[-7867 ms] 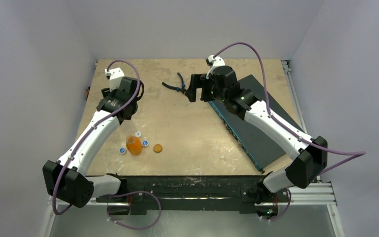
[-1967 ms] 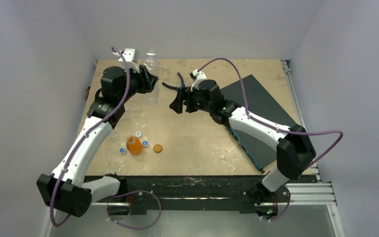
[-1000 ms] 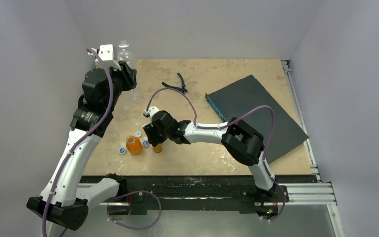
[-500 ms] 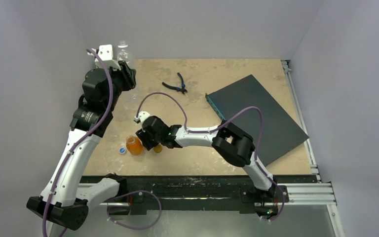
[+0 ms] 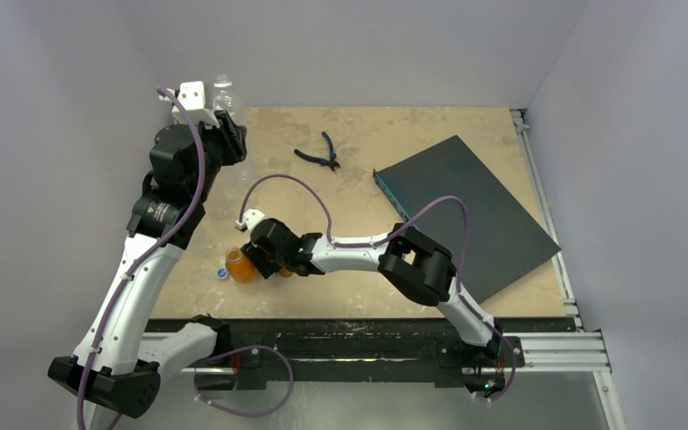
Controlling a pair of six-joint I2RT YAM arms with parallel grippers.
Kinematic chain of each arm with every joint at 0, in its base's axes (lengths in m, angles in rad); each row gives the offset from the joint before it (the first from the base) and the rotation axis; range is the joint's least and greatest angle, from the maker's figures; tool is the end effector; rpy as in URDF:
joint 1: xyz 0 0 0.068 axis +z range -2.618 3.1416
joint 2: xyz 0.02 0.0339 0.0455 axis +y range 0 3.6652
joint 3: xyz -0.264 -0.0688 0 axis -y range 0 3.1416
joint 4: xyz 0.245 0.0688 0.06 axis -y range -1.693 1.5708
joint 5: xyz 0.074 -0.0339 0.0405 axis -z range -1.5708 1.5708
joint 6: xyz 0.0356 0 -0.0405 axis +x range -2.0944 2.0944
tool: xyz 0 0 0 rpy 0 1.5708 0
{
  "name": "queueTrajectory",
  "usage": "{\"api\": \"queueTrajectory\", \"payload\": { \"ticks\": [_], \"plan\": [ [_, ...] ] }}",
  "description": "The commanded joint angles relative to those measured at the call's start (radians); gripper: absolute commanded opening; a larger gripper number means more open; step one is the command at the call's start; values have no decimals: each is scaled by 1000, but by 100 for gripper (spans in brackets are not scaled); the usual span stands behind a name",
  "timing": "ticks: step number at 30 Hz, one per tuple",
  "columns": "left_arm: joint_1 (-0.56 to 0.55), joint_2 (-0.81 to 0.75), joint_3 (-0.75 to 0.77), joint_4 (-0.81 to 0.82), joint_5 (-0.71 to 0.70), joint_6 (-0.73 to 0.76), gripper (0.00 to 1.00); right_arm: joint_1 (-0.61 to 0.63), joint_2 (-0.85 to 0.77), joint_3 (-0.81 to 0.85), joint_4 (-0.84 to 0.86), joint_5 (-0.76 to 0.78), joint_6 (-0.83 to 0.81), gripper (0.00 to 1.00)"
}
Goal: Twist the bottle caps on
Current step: Move the bottle cap to the center of the board.
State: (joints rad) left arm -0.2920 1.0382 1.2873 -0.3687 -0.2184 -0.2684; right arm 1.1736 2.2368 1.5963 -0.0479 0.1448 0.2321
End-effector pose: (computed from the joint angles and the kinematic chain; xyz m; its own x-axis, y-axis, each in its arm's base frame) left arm 0.2096 -0.0550 0.4465 -0.1301 -0.2312 -0.9642 0.0420 0.9703 -0.2384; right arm 0.1981 0.4589 0.1534 -0.4391 -0.4585 -0.7726 -0.7896 0.6073 0.0884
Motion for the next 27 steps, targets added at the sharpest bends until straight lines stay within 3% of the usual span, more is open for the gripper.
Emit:
{"api": "queueTrajectory", "payload": {
  "ticks": [1,8,14,22,27],
  "plan": [
    [5,-15,35,18,-14,15,24,4,15,47,-2,50,-11,53],
    [5,-2,12,24,29,5,24,-11,13,42,-6,122,-3,41],
    [5,44,-20,43,162,11,23,-83,-54,-47,2,132,39,31],
    [0,125,-117,122,496,11,27,-215,-232,-287,-17,169,120,31],
    [-52,154,-173,126,499,23,27,-260,-320,-421,-18,180,162,32]
  ]
}}
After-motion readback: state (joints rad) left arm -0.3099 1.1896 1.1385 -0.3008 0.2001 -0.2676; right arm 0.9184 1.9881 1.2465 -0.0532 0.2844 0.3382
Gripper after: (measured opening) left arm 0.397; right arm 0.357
